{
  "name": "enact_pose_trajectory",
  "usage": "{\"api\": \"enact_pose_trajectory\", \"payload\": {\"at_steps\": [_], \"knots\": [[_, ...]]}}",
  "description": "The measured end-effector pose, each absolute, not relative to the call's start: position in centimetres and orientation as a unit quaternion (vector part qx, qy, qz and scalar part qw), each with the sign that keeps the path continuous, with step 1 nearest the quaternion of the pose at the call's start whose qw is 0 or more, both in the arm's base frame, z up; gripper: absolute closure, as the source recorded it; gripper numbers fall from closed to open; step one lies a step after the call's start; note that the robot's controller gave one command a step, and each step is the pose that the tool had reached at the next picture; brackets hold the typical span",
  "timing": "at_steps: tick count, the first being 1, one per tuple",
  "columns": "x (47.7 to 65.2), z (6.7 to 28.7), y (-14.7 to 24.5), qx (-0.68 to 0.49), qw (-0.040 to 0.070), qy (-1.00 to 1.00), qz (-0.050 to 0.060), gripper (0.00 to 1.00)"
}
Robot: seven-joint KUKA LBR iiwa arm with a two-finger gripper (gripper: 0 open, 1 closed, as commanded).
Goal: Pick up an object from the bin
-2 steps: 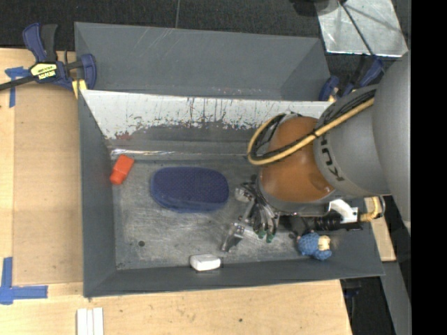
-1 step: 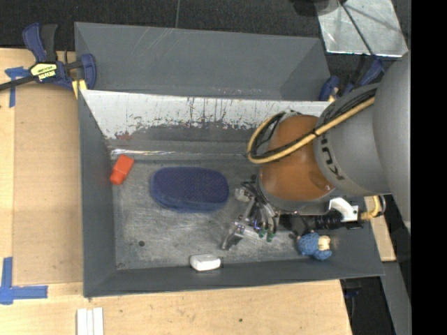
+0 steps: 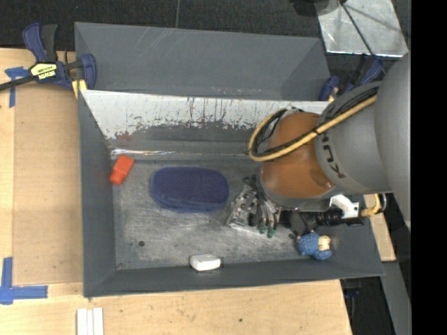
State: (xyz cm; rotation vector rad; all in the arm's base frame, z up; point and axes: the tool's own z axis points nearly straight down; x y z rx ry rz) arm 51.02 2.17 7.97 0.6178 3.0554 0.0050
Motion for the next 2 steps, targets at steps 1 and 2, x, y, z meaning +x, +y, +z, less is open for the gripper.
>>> {"api": "enact_pose_trajectory", "payload": {"at_steps": [1,2], "knots": [[51.26,15.5,2.09,0.197,0.005,0.98,0.001,1.0],[51.37,16.45,2.03,0.196,0.002,0.981,0.0,1.0]]}}
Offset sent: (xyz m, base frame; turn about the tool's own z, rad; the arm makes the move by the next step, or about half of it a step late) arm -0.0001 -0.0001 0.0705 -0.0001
